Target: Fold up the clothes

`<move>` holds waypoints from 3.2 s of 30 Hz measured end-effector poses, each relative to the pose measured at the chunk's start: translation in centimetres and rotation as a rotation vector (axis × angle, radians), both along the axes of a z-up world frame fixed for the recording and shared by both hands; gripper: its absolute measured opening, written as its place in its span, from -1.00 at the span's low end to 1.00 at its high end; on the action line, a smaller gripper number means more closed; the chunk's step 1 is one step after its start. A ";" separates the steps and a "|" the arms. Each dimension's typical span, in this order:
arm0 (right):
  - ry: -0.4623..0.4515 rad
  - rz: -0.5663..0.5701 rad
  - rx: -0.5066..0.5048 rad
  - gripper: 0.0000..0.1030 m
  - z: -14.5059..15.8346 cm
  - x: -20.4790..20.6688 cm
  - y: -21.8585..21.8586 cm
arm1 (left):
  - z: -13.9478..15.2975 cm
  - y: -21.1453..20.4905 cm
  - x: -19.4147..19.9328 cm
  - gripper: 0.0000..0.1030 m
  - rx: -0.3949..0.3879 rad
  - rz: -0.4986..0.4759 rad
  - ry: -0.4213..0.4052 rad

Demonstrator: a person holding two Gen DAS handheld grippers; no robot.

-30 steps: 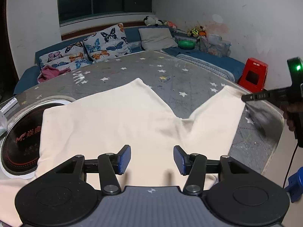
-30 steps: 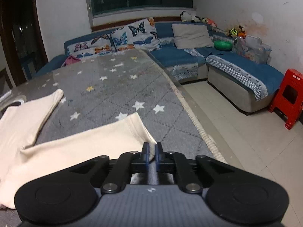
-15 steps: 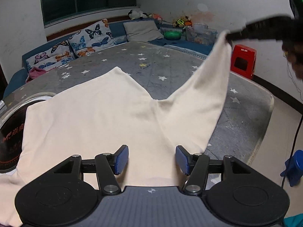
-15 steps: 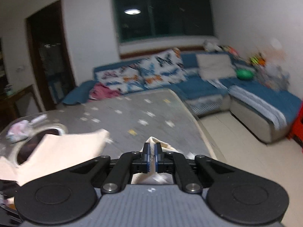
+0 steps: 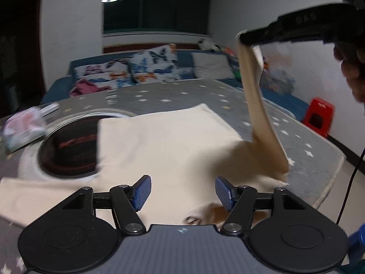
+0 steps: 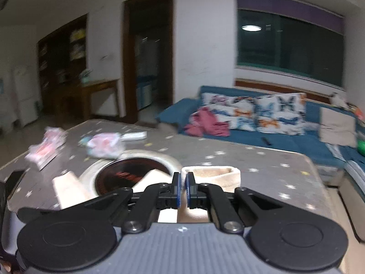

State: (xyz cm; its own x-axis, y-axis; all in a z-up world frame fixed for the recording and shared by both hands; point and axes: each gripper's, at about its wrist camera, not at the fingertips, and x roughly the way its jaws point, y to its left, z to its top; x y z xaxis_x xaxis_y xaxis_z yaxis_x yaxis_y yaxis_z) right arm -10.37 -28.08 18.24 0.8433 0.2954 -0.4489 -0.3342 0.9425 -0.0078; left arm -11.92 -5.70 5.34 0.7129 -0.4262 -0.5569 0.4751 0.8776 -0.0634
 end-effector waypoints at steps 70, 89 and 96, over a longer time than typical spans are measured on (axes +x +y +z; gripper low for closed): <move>0.136 -0.072 -0.382 0.06 -13.9 -6.7 -0.8 | 9.4 -4.0 3.4 -0.85 -0.012 -0.003 -0.151; 0.186 -0.083 -0.444 0.23 -13.8 -8.0 -3.6 | -1.3 1.6 0.5 -0.82 0.102 0.055 0.104; 0.218 -0.034 -0.327 0.16 -11.2 -8.2 -4.9 | -0.9 1.9 0.7 -0.17 0.083 0.062 0.105</move>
State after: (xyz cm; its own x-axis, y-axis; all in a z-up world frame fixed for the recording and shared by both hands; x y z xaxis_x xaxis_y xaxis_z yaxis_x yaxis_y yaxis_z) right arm -18.59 -33.02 7.09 0.7247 0.0811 -0.6842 -0.3301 0.9125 -0.2415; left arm -11.25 -3.77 4.39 0.6722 -0.3326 -0.6615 0.4142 0.9095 -0.0364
